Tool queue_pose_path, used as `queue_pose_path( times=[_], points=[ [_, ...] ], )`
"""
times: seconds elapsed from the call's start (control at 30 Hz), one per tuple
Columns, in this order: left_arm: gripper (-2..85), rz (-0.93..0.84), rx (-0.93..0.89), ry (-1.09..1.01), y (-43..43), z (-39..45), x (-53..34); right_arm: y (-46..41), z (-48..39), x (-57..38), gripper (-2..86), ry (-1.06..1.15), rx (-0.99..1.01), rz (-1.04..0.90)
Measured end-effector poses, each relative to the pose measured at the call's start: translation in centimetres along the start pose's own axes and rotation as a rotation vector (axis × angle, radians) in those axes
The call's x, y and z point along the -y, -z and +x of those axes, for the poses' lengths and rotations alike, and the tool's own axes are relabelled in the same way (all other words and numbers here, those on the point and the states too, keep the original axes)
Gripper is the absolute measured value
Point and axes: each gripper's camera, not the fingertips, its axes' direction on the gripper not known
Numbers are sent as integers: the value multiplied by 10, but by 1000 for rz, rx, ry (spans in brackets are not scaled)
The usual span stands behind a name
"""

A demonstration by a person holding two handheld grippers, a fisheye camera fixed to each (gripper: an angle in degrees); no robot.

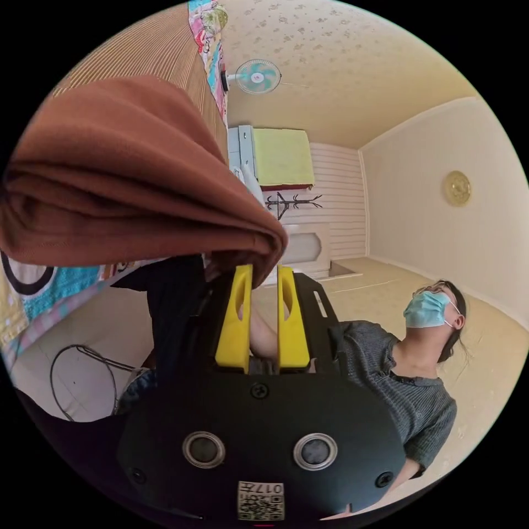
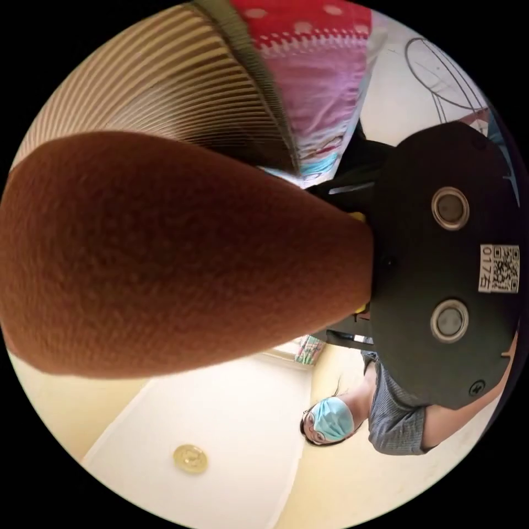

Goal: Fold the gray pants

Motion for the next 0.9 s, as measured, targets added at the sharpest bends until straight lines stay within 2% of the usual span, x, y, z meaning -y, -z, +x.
queue_pose_path(
  times=[0.07, 0.17, 0.33, 0.47, 0.53, 0.67, 0.73, 0.83, 0.87, 0.9],
  points=[
    [76, -26, 34, 32, 1, -5, -3, 15, -19, 21, 182, 64, -8, 38],
    [75, -43, 5, 96, 6, -19, -11, 24, -78, 65, 176, 218, -136, 25],
    [70, -30, -20, 177, 19, -36, -24, 29, -246, 165, 166, 560, -469, 6],
    [67, -12, 7, 211, 32, -38, -29, 65, -351, 203, 160, 759, -557, 115],
    [67, 3, 13, 224, 37, -40, -31, 106, -386, 218, 155, 699, -601, 237],
    [67, 9, 24, 273, 41, -50, -32, 178, -382, 212, 147, 475, -687, 471],
    [67, -2, 26, 295, 38, -56, -31, 239, -342, 188, 141, 297, -588, 606],
    [67, -29, 18, 311, 30, -60, -29, 300, -282, 138, 133, 26, -547, 732],
    [67, -39, 21, 315, 27, -61, -29, 308, -271, 130, 131, 16, -490, 727],
    [67, -48, 28, 322, 23, -61, -29, 317, -252, 115, 127, 29, -350, 732]
  ],
)
